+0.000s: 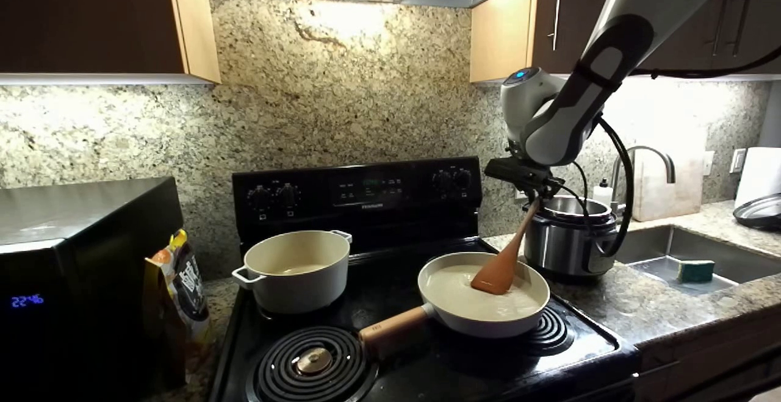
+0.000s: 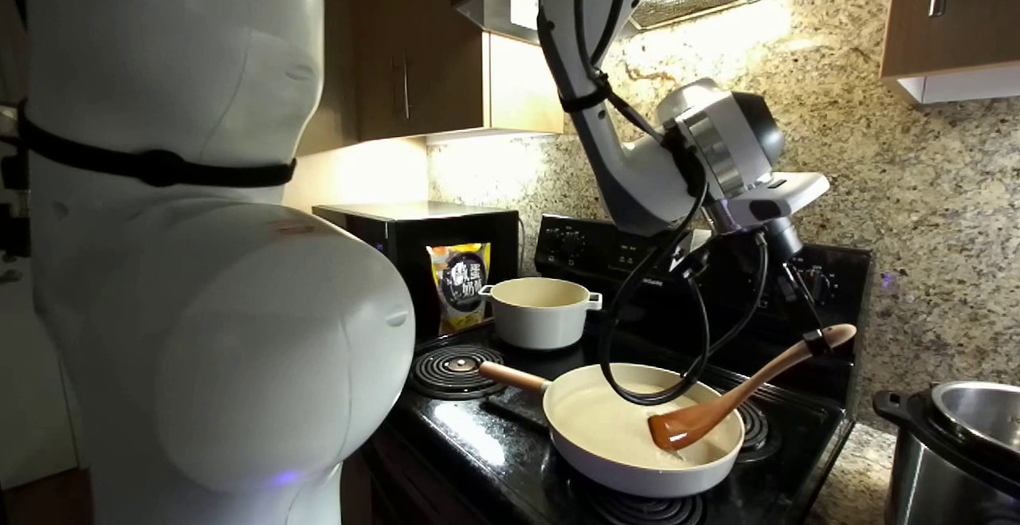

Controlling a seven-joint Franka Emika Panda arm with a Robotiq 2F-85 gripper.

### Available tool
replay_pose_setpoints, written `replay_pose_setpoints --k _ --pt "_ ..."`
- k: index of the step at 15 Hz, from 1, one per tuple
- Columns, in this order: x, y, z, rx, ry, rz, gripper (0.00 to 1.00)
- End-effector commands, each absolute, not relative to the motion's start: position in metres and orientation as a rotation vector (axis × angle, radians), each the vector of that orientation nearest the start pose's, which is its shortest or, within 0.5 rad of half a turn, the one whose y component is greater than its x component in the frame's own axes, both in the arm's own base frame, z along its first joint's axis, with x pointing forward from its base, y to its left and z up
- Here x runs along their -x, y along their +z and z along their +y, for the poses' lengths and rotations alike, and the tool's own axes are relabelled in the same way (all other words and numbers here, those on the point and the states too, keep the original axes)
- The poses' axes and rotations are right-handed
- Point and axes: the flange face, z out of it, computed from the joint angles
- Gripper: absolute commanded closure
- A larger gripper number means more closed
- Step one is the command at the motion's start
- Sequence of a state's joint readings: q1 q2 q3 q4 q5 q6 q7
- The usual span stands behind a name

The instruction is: Use the spatula to stir the contents in the pan

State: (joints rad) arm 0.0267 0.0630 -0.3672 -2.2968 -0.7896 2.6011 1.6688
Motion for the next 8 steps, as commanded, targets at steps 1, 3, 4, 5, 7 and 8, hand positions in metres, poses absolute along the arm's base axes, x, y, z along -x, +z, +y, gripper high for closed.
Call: replay_pose_setpoints --k 1,3,4,5,7,8 --pt "-0.490 0.350 -0.134 2.629 -0.827 1.968 0.88" --pt "-0.487 0.345 -0.119 2.655 -0.803 1.924 0.88" --pt "-0.487 0.343 -0.112 2.663 -0.796 1.911 0.88" --pt "-0.488 0.341 -0.106 2.663 -0.787 1.892 0.88" --pt "-0.494 0.342 -0.095 2.658 -0.793 1.858 0.88" --pt "-0.497 0.343 -0.091 2.656 -0.800 1.843 0.88"
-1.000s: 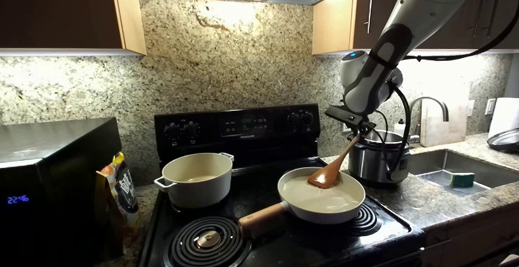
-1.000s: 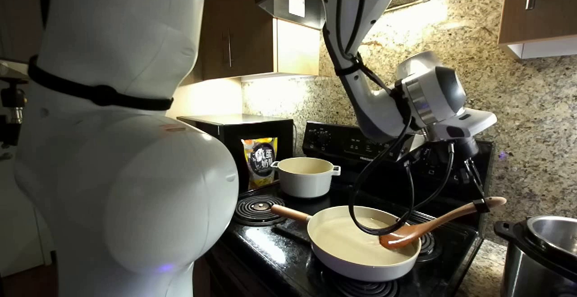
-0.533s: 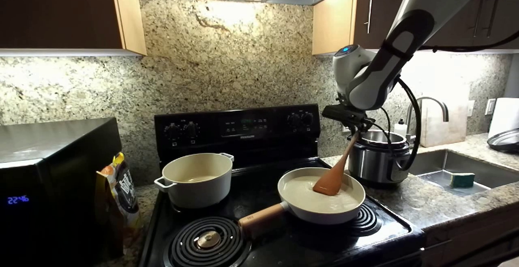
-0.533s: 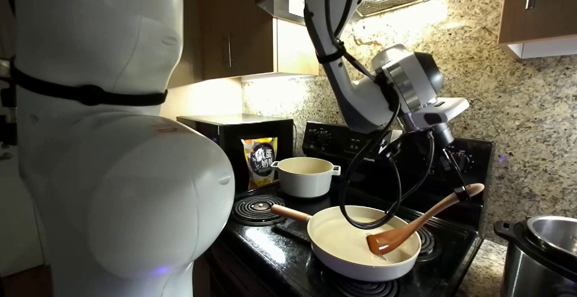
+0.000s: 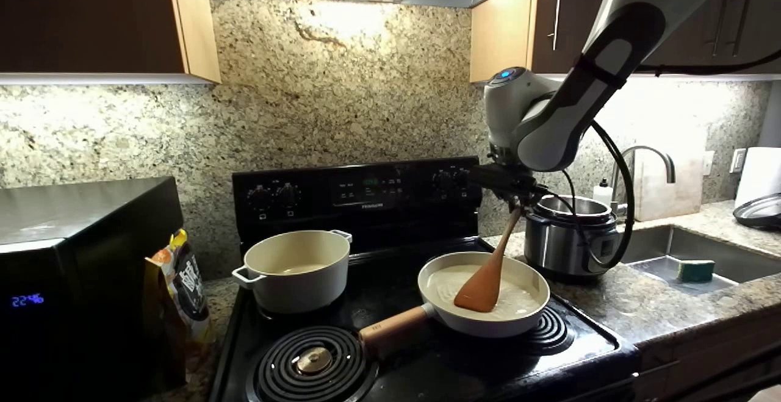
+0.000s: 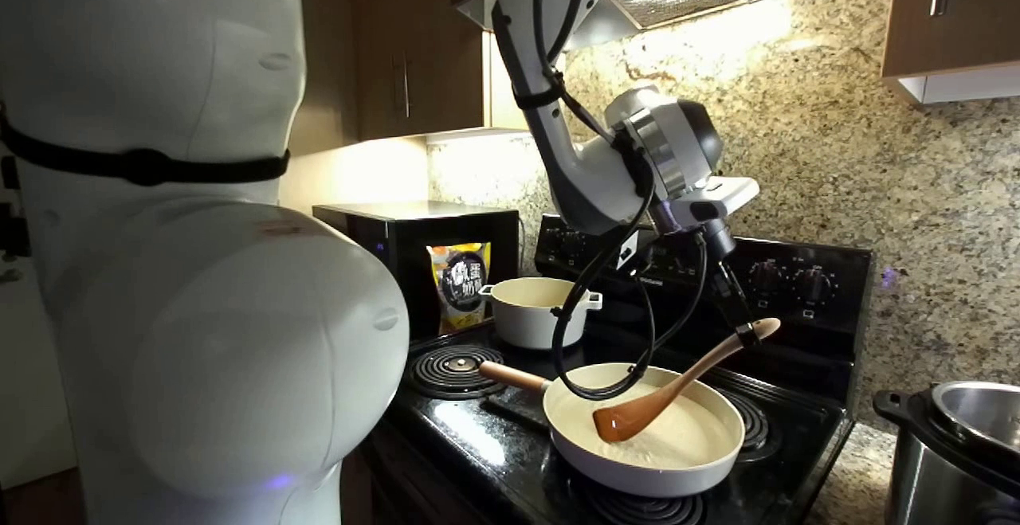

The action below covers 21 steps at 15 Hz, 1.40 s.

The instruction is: Use the spatula to stir the contents in the pan

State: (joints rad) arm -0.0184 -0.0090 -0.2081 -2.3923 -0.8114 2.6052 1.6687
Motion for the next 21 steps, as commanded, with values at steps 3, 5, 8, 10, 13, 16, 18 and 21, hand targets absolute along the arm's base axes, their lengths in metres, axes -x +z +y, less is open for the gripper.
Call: replay_pose_setpoints --k 3,5,8,10,13,16,18,21 --pt "-0.509 0.348 -0.082 2.659 -0.806 1.794 0.88" --pt "-0.517 0.351 -0.080 2.648 -0.810 1.776 0.88" --pt "-0.528 0.356 -0.085 2.631 -0.829 1.781 0.88" --pt "-0.534 0.360 -0.091 2.623 -0.843 1.792 0.88" --pt "-0.540 0.362 -0.105 2.615 -0.857 1.814 0.88" --pt "-0.543 0.363 -0.122 2.613 -0.865 1.833 0.88" --pt "-0.541 0.363 -0.133 2.620 -0.868 1.844 0.88" --pt "-0.534 0.361 -0.145 2.633 -0.867 1.866 0.88"
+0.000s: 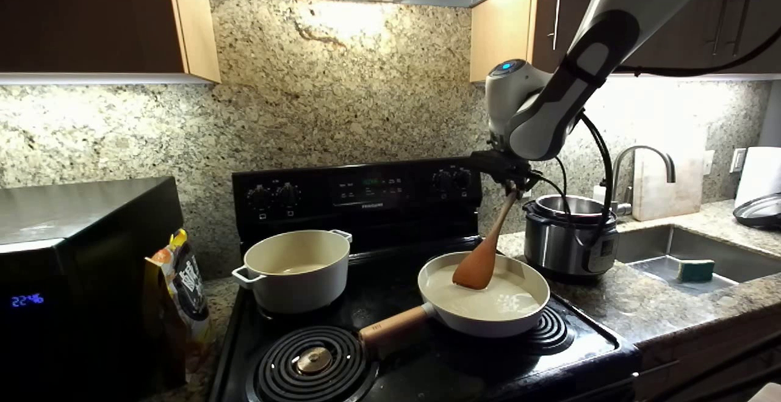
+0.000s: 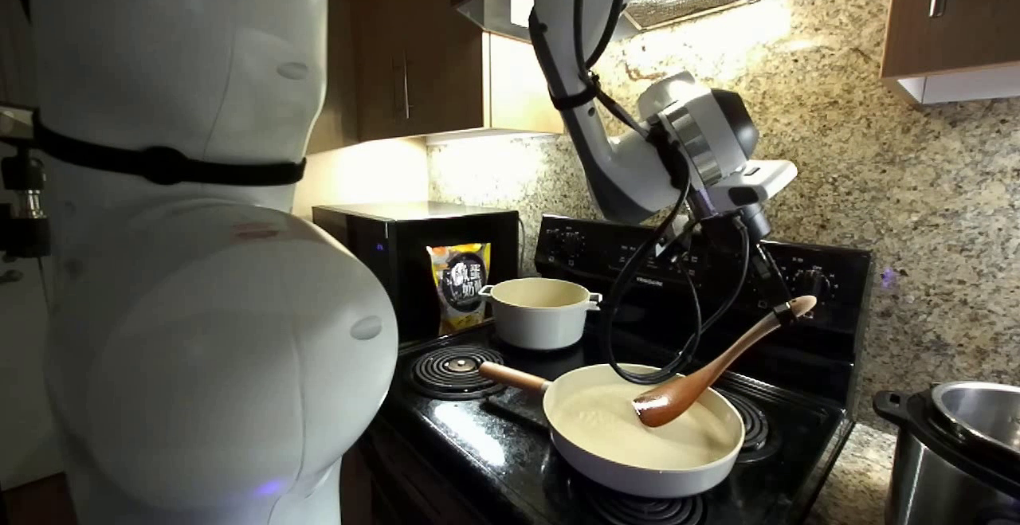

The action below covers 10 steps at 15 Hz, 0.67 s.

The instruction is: Use the spatula to stir the contents in the pan

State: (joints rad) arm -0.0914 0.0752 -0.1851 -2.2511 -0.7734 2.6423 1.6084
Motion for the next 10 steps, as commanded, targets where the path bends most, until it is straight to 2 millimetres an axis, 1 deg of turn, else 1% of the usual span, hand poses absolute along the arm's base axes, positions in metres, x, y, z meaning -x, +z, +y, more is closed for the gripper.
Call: replay_pose_setpoints --k 1,4,7,10 --pt "-0.5327 0.3612 -0.1482 2.633 -0.870 1.875 0.88" --pt "-0.5294 0.3605 -0.1533 2.632 -0.920 1.901 0.88" --pt "-0.5259 0.3569 -0.1535 2.706 -0.922 1.883 0.88" --pt "-0.5243 0.3535 -0.1511 2.780 -0.898 1.830 0.88"
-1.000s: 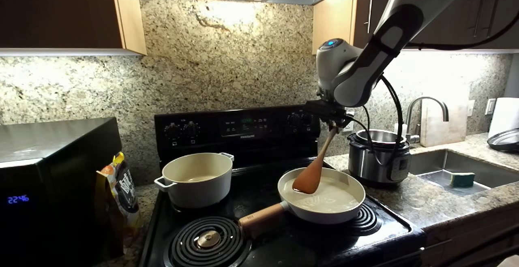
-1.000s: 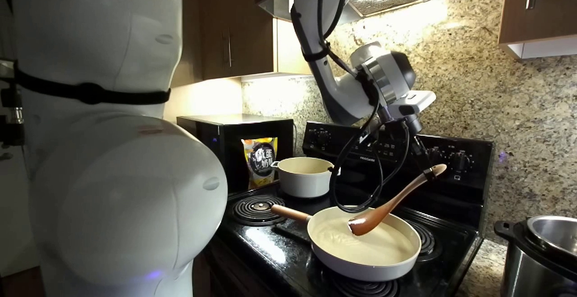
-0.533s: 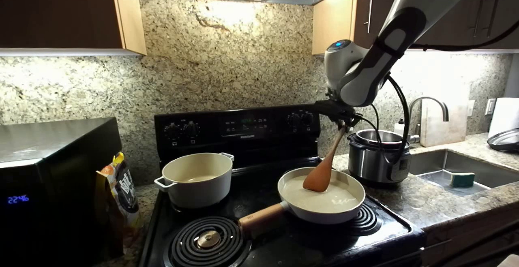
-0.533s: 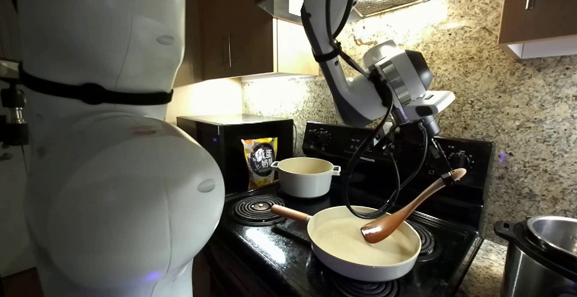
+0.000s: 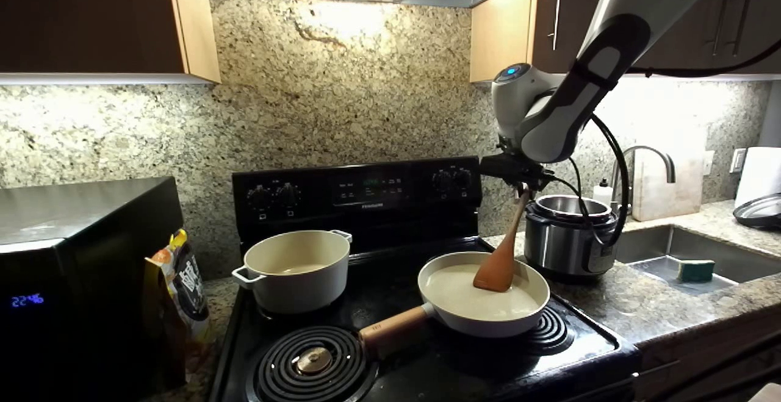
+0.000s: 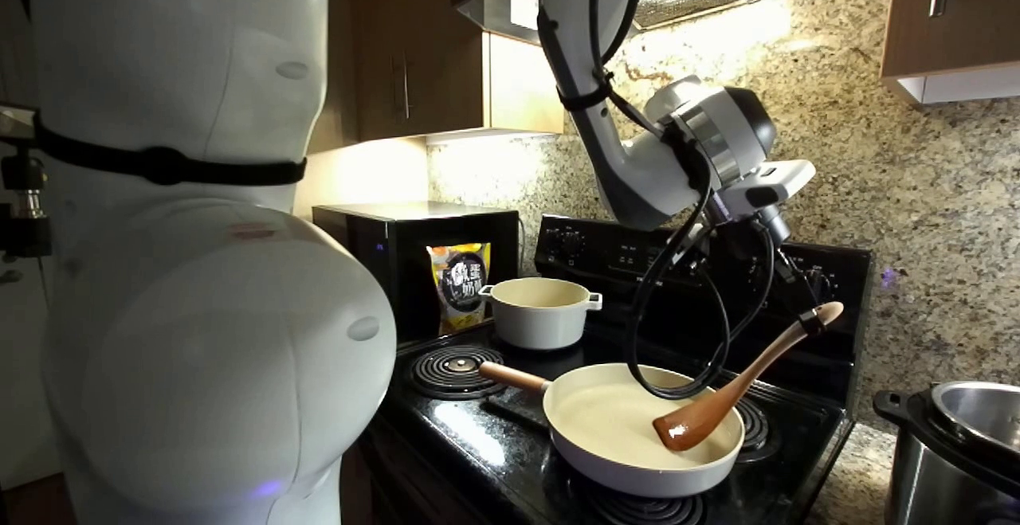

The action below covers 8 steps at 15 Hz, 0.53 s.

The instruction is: Use the spatula to stir the contents in the pan

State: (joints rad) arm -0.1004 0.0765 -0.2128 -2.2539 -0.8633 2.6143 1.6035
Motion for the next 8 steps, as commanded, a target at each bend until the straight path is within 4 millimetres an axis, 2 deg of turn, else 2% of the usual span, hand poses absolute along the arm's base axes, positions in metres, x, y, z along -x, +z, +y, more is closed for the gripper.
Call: replay_pose_setpoints --k 1,3,8 --pt "-0.524 0.351 -0.149 2.802 -0.870 1.796 0.88" --pt "-0.524 0.346 -0.146 2.854 -0.818 1.717 0.88" --pt "-0.507 0.307 -0.105 2.939 -0.720 1.520 0.88"
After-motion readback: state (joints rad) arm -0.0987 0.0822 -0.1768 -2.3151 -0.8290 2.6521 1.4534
